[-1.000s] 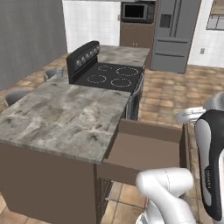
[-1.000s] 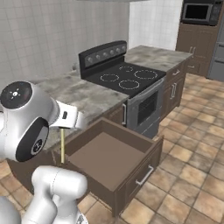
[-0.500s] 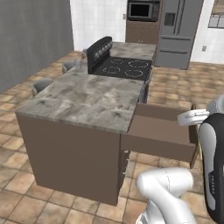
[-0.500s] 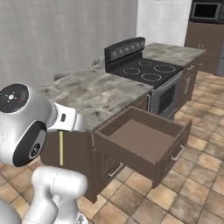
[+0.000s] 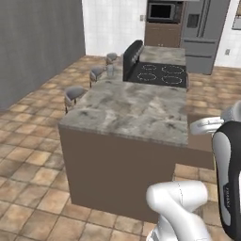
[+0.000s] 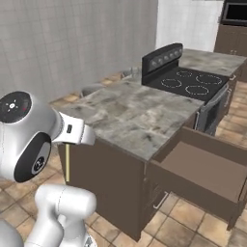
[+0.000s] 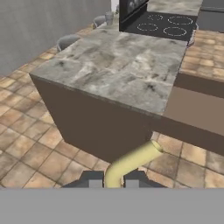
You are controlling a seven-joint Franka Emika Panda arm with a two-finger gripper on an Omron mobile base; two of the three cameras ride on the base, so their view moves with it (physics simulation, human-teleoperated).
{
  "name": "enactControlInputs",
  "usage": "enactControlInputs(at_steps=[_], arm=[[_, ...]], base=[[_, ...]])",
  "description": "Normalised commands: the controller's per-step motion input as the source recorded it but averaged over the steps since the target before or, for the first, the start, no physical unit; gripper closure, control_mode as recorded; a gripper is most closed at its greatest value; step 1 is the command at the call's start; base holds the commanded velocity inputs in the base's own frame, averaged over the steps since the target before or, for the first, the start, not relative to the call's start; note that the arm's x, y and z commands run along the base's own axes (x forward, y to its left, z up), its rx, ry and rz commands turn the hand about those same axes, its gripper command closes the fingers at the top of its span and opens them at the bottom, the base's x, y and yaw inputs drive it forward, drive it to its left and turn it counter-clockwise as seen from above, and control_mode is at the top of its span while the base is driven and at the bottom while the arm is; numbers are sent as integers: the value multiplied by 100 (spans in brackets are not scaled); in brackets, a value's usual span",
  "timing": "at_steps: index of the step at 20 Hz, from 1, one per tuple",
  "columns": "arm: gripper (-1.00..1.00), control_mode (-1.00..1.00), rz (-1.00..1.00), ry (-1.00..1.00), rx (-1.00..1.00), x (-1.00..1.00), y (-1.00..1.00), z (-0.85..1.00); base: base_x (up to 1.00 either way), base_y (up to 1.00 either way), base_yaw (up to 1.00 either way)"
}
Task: Take a straw from the drawer in front and place it inside the glass cup on the dining counter.
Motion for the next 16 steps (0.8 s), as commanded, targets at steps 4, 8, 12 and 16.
enactControlInputs(at_steps=[4, 8, 12, 16], arm=[[100, 100, 0, 0, 0, 0, 0, 0], [100, 100, 0, 0, 0, 0, 0, 0], [100, 100, 0, 0, 0, 0, 0, 0], [100, 100, 0, 0, 0, 0, 0, 0]], base=[[42, 100, -17], [43, 100, -18], [38, 100, -22], [27, 100, -29]])
